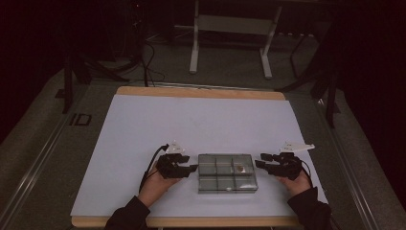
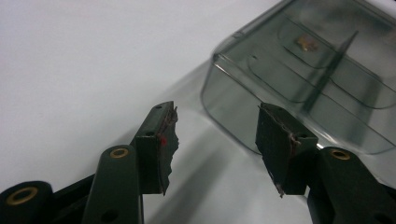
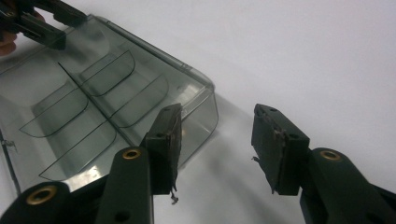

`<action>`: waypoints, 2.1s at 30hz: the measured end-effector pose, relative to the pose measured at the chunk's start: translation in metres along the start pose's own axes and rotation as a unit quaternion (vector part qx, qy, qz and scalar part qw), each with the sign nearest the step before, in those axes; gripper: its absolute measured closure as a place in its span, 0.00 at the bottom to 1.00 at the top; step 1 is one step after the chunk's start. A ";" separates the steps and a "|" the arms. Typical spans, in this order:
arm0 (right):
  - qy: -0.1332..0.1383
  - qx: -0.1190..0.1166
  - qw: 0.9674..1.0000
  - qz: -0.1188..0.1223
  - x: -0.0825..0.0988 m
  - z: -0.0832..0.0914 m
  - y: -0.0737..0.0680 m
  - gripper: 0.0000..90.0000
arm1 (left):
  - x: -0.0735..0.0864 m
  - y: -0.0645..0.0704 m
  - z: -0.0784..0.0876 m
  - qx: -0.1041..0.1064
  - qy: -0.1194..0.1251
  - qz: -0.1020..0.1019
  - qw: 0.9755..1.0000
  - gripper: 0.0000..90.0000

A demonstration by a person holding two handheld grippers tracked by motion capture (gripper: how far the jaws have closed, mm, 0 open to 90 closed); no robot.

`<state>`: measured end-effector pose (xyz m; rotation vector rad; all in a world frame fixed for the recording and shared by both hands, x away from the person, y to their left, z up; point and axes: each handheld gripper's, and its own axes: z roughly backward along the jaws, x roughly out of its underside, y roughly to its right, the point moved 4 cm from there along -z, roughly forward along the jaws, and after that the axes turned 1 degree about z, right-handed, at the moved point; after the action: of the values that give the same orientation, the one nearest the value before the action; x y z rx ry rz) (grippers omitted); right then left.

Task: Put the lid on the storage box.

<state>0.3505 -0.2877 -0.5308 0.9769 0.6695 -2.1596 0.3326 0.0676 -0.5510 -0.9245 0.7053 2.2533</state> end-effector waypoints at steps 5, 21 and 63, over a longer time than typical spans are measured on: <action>0.003 0.005 1.000 0.006 0.000 0.001 0.000 0.52 | -0.005 -0.003 0.008 0.002 0.024 0.009 1.000 0.46; 0.027 0.005 0.999 0.033 -0.011 0.007 -0.006 0.15 | -0.015 -0.003 0.015 0.028 0.076 0.009 0.997 0.02; 0.037 0.103 0.994 0.022 0.026 0.029 0.016 0.15 | 0.020 -0.026 0.040 -0.026 0.071 0.002 0.997 0.02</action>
<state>0.3366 -0.3267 -0.5369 1.1743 0.4612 -2.1940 0.3211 0.1180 -0.5477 -1.1178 0.7149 2.2352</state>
